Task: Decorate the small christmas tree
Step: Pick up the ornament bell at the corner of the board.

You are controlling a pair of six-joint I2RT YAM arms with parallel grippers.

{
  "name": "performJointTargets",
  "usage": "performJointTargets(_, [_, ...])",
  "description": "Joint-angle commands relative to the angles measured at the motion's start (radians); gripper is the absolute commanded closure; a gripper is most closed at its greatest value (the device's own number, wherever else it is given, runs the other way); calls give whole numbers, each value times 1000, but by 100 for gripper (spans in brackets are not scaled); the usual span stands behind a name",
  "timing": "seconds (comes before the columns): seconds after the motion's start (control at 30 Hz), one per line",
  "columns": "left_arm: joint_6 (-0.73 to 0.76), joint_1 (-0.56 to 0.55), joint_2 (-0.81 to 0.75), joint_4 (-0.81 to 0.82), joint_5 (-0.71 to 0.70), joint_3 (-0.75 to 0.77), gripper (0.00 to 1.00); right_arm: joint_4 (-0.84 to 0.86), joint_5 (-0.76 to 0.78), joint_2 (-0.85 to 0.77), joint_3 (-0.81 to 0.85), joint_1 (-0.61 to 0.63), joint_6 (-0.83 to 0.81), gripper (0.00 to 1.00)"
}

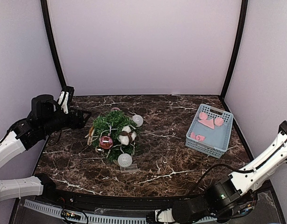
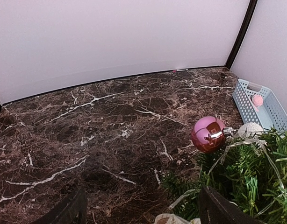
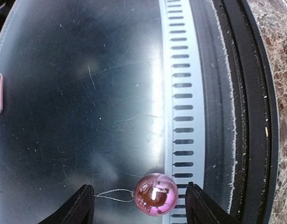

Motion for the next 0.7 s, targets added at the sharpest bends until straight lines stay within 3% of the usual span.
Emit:
performJointTargets(0.0, [7, 9, -21, 14, 19, -5, 15, -32, 69, 40, 16, 35, -15, 33])
performJointTargets(0.33, [10, 13, -38, 6, 29, 6, 15, -49, 147, 98, 36, 41, -11, 40])
performJointTargets(0.67, [7, 14, -39, 13, 29, -13, 15, -13, 118, 132, 59, 41, -50, 36])
